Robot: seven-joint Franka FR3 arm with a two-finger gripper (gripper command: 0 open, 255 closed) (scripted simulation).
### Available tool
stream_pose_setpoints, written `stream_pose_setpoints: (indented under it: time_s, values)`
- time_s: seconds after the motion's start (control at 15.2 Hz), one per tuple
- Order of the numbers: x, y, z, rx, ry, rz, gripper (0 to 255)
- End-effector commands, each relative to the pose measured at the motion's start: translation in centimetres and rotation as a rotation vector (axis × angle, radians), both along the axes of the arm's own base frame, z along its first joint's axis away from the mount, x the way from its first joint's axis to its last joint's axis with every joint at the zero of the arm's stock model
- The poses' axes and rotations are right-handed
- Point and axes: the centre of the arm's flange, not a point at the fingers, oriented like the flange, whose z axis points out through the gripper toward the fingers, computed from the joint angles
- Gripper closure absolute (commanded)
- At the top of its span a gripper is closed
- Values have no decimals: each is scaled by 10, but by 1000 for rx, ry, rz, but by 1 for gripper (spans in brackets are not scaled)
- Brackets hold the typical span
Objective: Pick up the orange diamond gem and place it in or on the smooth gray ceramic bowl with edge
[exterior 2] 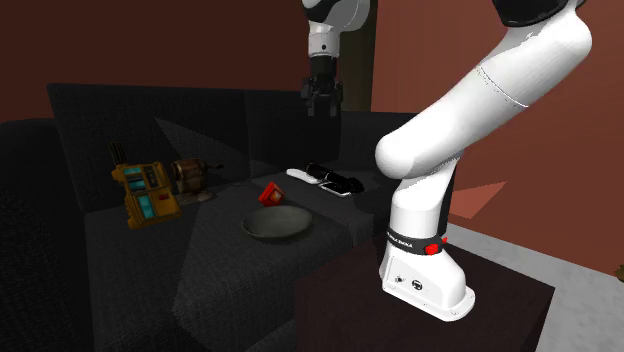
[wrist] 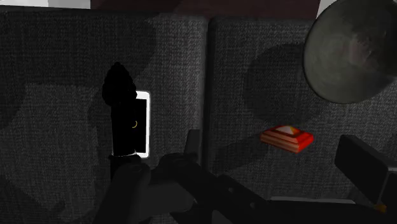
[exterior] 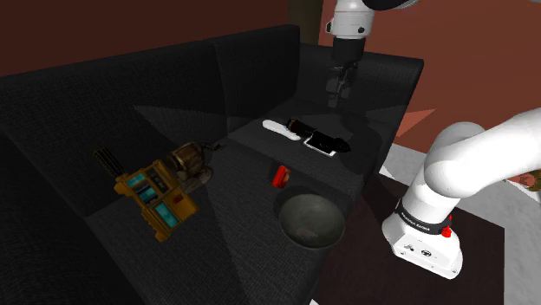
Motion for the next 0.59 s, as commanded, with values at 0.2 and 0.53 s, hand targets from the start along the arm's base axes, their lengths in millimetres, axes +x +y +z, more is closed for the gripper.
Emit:
stream_pose_setpoints:
  time_s: [0.2, 0.53]
  values:
    - [31, 35, -23, -81, 34, 162, 0]
    - [67, 97, -69, -215, 90, 432, 0]
